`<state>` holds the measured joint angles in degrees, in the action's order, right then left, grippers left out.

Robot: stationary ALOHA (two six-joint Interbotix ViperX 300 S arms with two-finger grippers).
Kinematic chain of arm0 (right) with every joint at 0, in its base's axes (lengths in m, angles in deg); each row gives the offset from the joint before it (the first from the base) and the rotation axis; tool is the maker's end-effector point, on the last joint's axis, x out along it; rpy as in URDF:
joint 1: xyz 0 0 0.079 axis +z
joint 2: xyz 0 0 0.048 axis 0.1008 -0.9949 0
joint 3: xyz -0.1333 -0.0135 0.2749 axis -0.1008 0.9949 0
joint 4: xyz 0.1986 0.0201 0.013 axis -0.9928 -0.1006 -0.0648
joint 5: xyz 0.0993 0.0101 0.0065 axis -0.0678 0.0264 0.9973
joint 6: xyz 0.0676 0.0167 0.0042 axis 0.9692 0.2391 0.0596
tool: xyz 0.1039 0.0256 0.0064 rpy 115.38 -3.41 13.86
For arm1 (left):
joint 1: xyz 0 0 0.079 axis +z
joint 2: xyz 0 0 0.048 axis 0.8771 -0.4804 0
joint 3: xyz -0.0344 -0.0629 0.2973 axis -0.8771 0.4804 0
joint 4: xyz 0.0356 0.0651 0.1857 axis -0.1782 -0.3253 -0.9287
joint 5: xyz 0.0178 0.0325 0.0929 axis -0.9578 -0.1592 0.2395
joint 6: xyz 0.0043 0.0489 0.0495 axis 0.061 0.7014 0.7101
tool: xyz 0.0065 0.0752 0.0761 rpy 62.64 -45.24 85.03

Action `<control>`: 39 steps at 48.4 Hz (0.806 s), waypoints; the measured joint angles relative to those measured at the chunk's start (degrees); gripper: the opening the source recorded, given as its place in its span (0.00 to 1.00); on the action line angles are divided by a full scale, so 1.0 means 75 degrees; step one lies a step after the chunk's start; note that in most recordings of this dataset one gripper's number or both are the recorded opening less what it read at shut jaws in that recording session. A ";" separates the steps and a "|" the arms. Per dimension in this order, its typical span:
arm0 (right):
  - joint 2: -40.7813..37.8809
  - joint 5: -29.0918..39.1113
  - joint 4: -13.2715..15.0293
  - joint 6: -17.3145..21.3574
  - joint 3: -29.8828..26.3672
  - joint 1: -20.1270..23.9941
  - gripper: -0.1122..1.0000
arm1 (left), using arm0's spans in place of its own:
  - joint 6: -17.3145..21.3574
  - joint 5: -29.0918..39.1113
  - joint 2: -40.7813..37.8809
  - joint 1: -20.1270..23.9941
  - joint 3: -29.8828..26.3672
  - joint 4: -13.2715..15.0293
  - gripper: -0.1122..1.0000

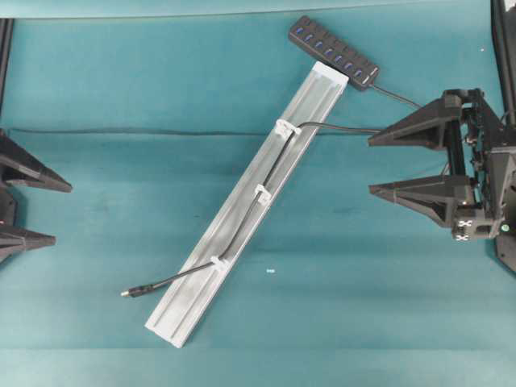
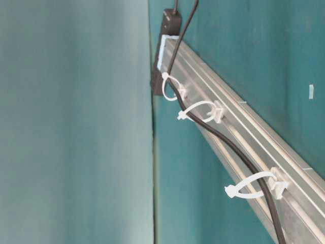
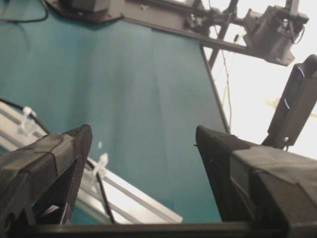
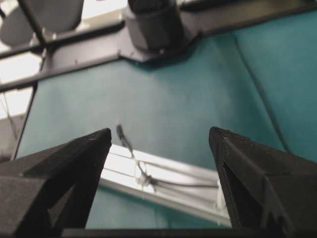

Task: Pass the USB cable through three rings with both arms.

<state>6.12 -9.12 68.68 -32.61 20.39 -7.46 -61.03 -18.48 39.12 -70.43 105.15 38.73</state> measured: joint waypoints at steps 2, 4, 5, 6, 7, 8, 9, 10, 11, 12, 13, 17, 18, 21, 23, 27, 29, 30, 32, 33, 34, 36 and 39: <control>0.0000 -0.0082 0.0000 0.0000 0.0000 0.0000 0.87 | 0.0000 -0.0012 0.0000 0.0000 0.0000 0.0023 0.92; 0.0000 -0.0141 0.0000 0.0000 0.0000 0.0000 0.87 | -0.0012 0.0000 0.0000 0.0000 0.0000 0.0000 0.92; 0.0000 -0.0164 0.0000 0.0000 0.0000 0.0000 0.87 | -0.0012 0.0000 0.0000 0.0000 0.0000 0.0000 0.91; 0.0000 -0.0176 0.0000 0.0000 0.0000 0.0000 0.87 | -0.0012 0.0000 0.0000 0.0000 0.0000 0.0000 0.91; 0.0000 -0.0199 0.0000 0.0000 0.0000 -0.0012 0.87 | -0.0012 -0.0012 0.0000 0.0000 0.0000 0.0000 0.91; 0.0000 -0.0211 0.0000 0.0000 0.0000 -0.0012 0.87 | -0.0012 0.0000 0.0000 0.0000 0.0000 0.0000 0.91; 0.0000 -0.0223 0.0000 0.0000 0.0000 0.0000 0.87 | -0.0012 0.0000 0.0000 0.0000 0.0000 0.0023 0.91; 0.0000 -0.0246 0.0000 0.0000 0.0000 -0.0012 0.87 | -0.0012 -0.0012 0.0000 0.0000 0.0000 0.0023 0.91; 0.0000 -0.0258 0.0000 0.0012 0.0000 0.0000 0.87 | -0.0012 -0.0012 0.0000 0.0000 0.0000 0.0023 0.91; 0.0000 -0.0270 0.0000 0.0000 0.0000 0.0000 0.87 | -0.0012 -0.0012 0.0000 0.0000 0.0000 0.0023 0.91; 0.0000 -0.0270 0.0000 0.0000 0.0000 0.0012 0.87 | -0.0012 -0.0012 0.0012 0.0000 0.0000 0.0023 0.91; 0.0000 -0.0293 0.0000 0.0000 0.0000 0.0047 0.87 | -0.0023 0.0000 0.0023 0.0000 0.0000 0.0023 0.91; 0.0000 -0.0293 0.0000 0.0000 0.0000 0.0059 0.87 | -0.0012 0.0000 0.0035 0.0000 0.0000 0.0023 0.91; 0.0000 -0.0293 0.0000 0.0000 0.0000 0.0059 0.87 | -0.0023 -0.0012 0.0023 0.0000 0.0000 0.0000 0.91; 0.0000 -0.0293 0.0000 0.0000 0.0000 0.0059 0.87 | -0.0012 -0.0012 0.0035 0.0000 0.0000 0.0000 0.91; 0.0000 -0.0293 0.0000 0.0000 0.0000 0.0070 0.87 | -0.0012 0.0000 0.0035 0.0000 0.0000 0.0000 0.91; 0.0000 -0.0293 0.0000 0.0000 0.0000 0.0059 0.87 | 0.0012 -0.0012 0.0035 0.0000 0.0000 0.0023 0.91; 0.0000 -0.0293 0.0000 0.0012 0.0000 0.0059 0.87 | 0.0012 -0.0012 0.0023 0.0000 0.0000 0.0000 0.91; 0.0000 -0.0305 0.0000 0.0000 0.0000 0.0070 0.87 | 0.0012 -0.0023 0.0023 0.0000 0.0000 0.0000 0.91; -0.0012 -0.0305 0.0000 0.0012 0.0000 0.0070 0.87 | 0.0012 -0.0047 0.0035 0.0000 0.0000 0.0000 0.91; -0.0012 -0.0305 0.0000 0.0012 0.0000 0.0082 0.87 | 0.0012 -0.0059 0.0035 0.0000 0.0000 0.0000 0.91; -0.0012 -0.0305 0.0000 0.0012 0.0000 0.0094 0.87 | 0.0023 -0.0094 0.0035 0.0000 0.0000 0.0023 0.91; -0.0012 -0.0305 0.0000 0.0012 0.0000 0.0105 0.87 | 0.0023 -0.0141 0.0023 0.0000 0.0000 0.0000 0.91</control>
<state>6.03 -11.40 68.68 -32.52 20.39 -6.66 -60.86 -19.53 39.29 -70.43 105.15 38.73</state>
